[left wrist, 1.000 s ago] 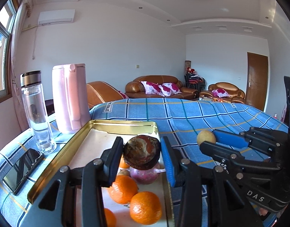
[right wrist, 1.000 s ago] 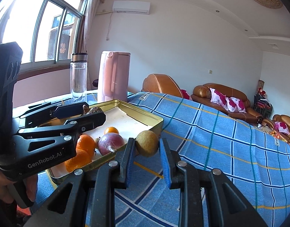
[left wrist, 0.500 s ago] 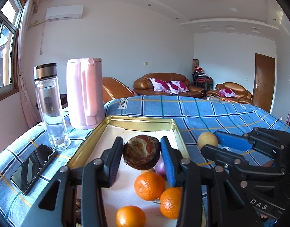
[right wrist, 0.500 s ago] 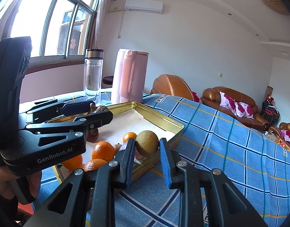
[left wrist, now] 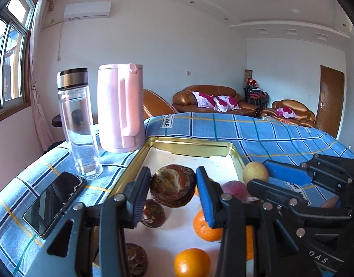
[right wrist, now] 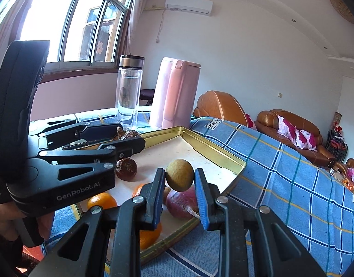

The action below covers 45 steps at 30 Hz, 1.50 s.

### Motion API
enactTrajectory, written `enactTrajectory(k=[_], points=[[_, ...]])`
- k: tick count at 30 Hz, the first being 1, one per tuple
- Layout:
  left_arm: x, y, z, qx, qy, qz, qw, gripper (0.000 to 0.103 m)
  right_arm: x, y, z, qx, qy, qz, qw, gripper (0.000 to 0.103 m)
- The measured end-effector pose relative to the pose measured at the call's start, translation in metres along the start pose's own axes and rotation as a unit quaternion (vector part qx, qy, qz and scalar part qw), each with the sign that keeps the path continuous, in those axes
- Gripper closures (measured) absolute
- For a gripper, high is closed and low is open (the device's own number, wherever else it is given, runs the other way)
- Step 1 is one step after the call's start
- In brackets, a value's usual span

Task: Organize fruits
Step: 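Lower the dark brown fruit with the left tool while the right lowers the tan fruit into the tin, then open the left tool in the tin while the right releases the tan fruit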

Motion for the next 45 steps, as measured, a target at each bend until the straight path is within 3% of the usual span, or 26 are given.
enactTrajectory(k=[26, 43, 45], points=[[0.017, -0.007, -0.044, -0.012, 0.043, -0.039, 0.9982, 0.061, 0.029, 0.003, -0.033, -0.019, 0.052, -0.033, 0.998, 0.075], [0.019, -0.018, -0.044, 0.003, 0.052, -0.055, 0.9971, 0.060, 0.035, -0.003, -0.046, -0.031, 0.076, -0.048, 0.995, 0.074], [0.017, -0.018, -0.043, 0.003, 0.051, -0.052, 0.9973, 0.055, 0.033, -0.003, -0.047, -0.034, 0.074, -0.048, 0.995, 0.074]])
Point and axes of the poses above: each gripper's, at about its wrist camera, not at the fingertips, and x roughly the way its jaws point, z to its right, y to its top, the point moved 6 cm from there along x, roughly the way its jaws point, and after that the axes turned 13 degrees about -x, right-handed, at the moved point
